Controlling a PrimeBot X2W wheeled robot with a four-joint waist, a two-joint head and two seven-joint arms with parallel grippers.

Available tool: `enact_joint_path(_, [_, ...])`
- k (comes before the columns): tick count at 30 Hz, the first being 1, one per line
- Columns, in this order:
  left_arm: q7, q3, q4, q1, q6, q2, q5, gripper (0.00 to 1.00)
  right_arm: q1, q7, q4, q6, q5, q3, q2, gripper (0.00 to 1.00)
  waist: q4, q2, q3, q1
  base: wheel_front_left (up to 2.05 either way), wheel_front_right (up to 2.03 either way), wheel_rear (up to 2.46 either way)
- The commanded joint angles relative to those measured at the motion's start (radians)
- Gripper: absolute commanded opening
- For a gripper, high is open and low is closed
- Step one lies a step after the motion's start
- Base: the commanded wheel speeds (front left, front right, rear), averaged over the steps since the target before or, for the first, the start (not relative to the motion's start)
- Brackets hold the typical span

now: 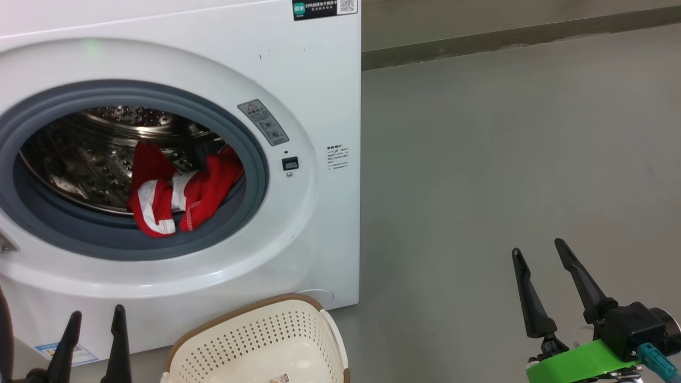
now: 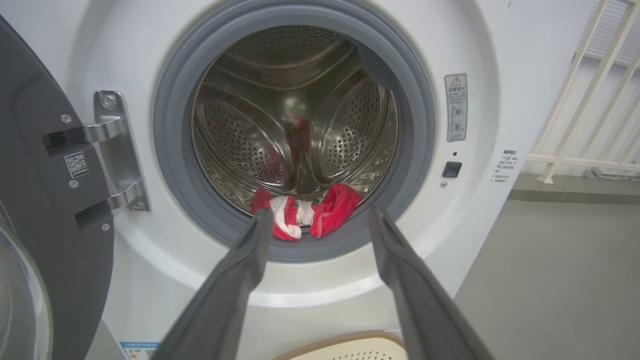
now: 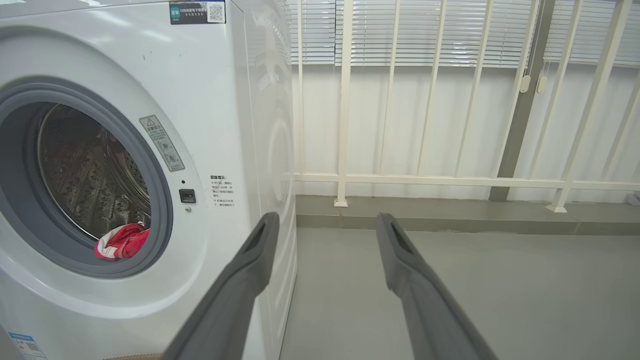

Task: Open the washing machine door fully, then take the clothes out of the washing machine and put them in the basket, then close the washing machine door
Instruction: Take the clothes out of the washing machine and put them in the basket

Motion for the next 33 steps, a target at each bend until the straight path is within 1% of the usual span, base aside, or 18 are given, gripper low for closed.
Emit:
enact_joint_path(1, [-0.012, 0.04, -0.02, -0.047, -0.005, 0.013, 0.01, 1.0, -0.027, -0.006, -0.02, 0.006, -0.01, 0.025, -0.008, 1.0, 0.001, -0.0001, -0.001, 0.0, 0.0, 0.0, 0.0])
enact_joint_path(13, [-0.012, 0.035, -0.02, -0.094, -0.005, 0.017, -0.004, 1.0, -0.03, -0.006, -0.02, 0.006, -0.001, 0.032, -0.008, 1.0, 0.025, -0.0001, 0.022, 0.0, 0.0, 0.0, 0.0])
enact_joint_path(19, [-0.012, -0.001, -0.015, -0.133, -0.005, 0.049, -0.029, 1.0, -0.031, -0.006, -0.025, 0.006, -0.001, 0.04, -0.008, 1.0, 0.038, -0.0001, 0.054, 0.0, 0.0, 0.0, 0.0])
enact_joint_path(24, [-0.012, -0.019, -0.006, -0.187, -0.005, 0.088, -0.069, 1.0, -0.046, -0.006, -0.037, 0.006, -0.004, 0.05, -0.008, 1.0, 0.048, -0.0001, 0.111, 0.0, 0.0, 0.0, 0.0])
enact_joint_path(33, [-0.012, -0.07, 0.072, -0.305, -0.005, 0.146, -0.128, 1.0, -0.08, -0.006, -0.055, 0.006, -0.015, 0.066, -0.008, 1.0, 0.053, -0.0001, 0.207, 0.0, 0.0, 0.0, 0.0])
